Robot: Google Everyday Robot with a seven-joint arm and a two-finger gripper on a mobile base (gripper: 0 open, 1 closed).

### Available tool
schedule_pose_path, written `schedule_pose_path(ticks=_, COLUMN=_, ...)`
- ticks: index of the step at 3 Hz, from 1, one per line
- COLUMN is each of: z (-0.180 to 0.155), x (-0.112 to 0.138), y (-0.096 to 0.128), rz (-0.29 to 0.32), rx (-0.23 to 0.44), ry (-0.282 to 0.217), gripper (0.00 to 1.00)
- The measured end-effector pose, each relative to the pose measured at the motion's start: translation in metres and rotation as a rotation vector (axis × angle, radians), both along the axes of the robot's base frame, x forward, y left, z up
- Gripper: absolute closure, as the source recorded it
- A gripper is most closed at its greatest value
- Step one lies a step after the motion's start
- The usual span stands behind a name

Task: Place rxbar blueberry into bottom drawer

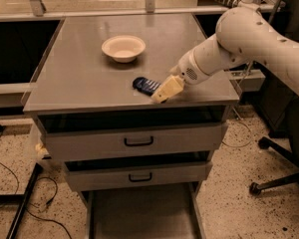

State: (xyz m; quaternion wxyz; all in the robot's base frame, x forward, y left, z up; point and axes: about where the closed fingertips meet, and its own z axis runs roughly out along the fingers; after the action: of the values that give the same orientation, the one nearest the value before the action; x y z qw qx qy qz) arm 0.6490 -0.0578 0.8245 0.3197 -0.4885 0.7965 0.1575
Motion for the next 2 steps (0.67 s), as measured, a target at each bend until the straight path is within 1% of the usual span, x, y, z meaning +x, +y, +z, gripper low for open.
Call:
schedule_pose_path(ticks=1, z=0.0000, x=0.0000, y=0.0000, rz=0.000, rx=0.000, ry=0.000, gripper=0.88)
schedule_pose_path(ticks=2, z=-0.0001, x=0.0000, y=0.0001, rz=0.000, rx=0.000, ry=0.000, gripper=1.00)
